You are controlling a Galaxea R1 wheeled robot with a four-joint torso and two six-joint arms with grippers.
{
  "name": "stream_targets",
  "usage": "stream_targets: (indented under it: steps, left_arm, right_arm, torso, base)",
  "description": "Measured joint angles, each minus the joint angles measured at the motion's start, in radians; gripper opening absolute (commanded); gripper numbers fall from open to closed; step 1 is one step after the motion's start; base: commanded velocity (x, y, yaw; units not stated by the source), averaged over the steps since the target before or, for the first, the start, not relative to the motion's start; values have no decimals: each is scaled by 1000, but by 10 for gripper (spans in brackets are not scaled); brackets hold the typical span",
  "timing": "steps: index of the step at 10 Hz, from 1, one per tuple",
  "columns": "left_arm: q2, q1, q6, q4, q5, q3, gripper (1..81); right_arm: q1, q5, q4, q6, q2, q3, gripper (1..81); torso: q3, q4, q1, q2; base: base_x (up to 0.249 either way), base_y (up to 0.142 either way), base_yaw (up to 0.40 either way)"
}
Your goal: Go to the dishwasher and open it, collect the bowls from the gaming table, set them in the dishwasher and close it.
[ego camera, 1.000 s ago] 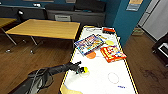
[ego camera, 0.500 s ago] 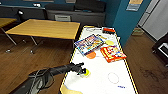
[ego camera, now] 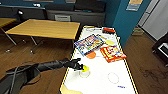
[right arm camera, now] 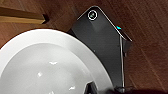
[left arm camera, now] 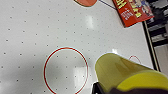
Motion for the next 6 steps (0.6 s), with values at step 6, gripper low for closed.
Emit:
stream_targets:
  steps: [6]
  left_arm:
    - [-520,129,4,89,-50,397,10]
  right_arm:
    - [-15,0,0,-1,-8,4,10]
  torso:
    - [77,0,0,0]
  base:
    - [0,0,0]
